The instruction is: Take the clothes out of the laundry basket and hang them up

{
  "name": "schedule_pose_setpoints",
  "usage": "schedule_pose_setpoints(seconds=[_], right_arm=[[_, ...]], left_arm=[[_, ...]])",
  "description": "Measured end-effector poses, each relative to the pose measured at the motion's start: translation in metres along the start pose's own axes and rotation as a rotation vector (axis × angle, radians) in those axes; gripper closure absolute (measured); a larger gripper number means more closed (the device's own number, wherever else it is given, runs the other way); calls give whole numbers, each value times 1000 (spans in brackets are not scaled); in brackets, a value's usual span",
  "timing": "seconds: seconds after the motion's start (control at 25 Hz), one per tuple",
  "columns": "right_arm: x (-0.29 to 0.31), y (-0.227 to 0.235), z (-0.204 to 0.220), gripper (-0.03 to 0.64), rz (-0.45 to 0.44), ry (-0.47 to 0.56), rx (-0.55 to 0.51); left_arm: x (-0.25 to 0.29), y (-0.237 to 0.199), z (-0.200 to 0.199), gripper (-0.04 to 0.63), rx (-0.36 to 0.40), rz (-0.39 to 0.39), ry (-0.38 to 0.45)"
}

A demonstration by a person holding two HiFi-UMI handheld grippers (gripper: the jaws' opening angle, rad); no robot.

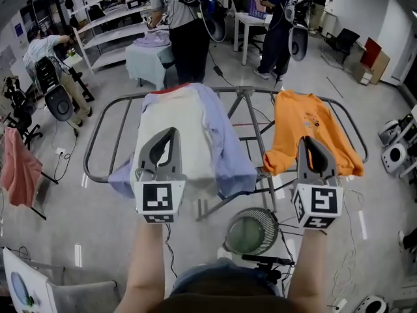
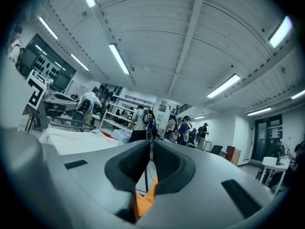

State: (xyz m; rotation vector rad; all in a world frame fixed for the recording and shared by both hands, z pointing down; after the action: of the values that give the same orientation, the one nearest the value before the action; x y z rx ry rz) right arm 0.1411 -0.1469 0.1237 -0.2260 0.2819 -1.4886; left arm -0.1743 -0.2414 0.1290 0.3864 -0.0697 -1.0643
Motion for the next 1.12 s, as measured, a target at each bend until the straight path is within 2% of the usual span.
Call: schedule_pose_setpoints(seconds=[0.04,0.44,0.76,0.96,1.12], right_arm=[[-5,0,-2,614,13,1,-2],[-45,-10,-15,618,64,5,-114],[-69,-4,-21,618,120,-4,-106],[-81,-1,-22,618,150,1,-98],[-89,-2,-24,618,166,-5,-109]], left_arm=[[0,1,-1,594,4,20,4],[-3,8,-10,594,-51,147,79],[-6,14,-23,594,-8,189,109],[-11,17,-31,594,-26,218,191],[-15,16,-37,594,4,218,219]])
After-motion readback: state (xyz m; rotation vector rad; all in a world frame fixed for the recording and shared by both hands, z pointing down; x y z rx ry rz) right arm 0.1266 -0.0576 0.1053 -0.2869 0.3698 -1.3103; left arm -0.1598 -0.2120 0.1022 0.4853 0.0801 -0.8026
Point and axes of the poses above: the fingertips, and each gripper's own axes: x forward along the fingers, y to its right, z out of its underside, the point moved 8 cm from there along -x, backward along the fingers
